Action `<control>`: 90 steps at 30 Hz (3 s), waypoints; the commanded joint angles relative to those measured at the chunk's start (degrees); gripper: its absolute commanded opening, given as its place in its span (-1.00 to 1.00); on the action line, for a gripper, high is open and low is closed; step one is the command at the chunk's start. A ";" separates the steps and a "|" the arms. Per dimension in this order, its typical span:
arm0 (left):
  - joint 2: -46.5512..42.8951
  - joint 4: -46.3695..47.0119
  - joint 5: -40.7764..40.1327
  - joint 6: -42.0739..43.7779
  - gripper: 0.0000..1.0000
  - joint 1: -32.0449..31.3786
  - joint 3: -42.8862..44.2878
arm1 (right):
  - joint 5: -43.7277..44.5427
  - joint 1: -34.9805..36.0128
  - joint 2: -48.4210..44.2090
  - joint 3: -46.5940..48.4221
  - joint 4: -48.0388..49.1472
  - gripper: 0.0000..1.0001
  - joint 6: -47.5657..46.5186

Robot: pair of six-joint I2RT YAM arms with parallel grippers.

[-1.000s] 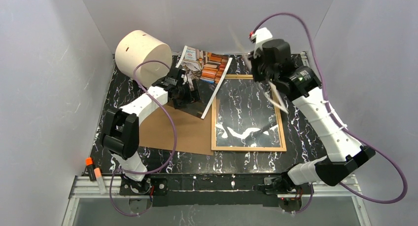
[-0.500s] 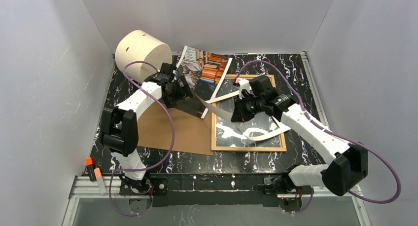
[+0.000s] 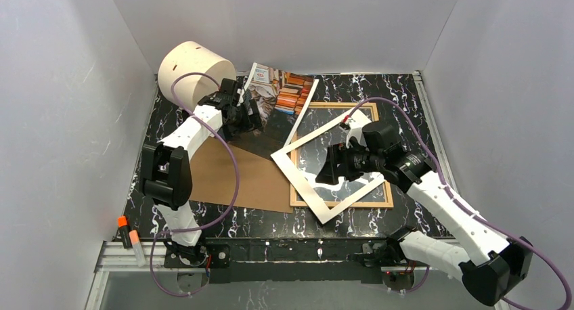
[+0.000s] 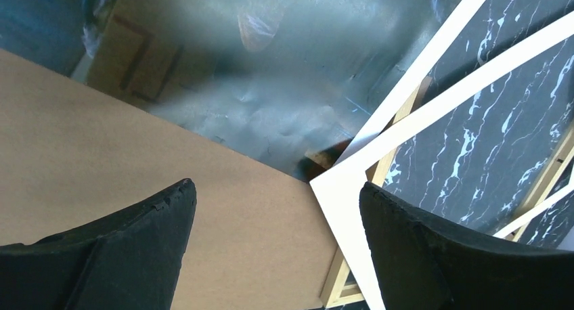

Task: Put the photo into the frame
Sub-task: Place the photo frame item in the photo frame, then move the photo to the center of the board.

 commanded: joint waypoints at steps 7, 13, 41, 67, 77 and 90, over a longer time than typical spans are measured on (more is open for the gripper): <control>0.09 -2.43 -4.24 3.77 0.73 0.26 -0.43 | 17.77 -1.16 11.62 -0.34 14.23 0.79 26.22; -3.96 -2.19 -7.26 1.80 0.62 0.29 -6.16 | 18.51 -5.26 29.97 9.27 27.75 0.57 30.52; -10.10 -1.45 -10.95 0.08 0.43 2.99 -10.83 | 9.18 -11.68 73.19 46.06 27.04 -0.14 28.20; -13.68 -4.96 -11.53 -0.77 0.39 4.96 -6.57 | 0.71 -11.98 62.78 35.69 30.90 -0.97 33.64; -17.51 -6.00 -13.09 -1.73 0.40 4.97 -6.56 | -2.96 -9.64 51.08 21.05 28.03 -0.97 39.64; -20.91 -7.02 -15.28 -2.99 0.41 4.97 -13.61 | 4.34 5.32 51.60 22.23 25.55 -0.97 41.17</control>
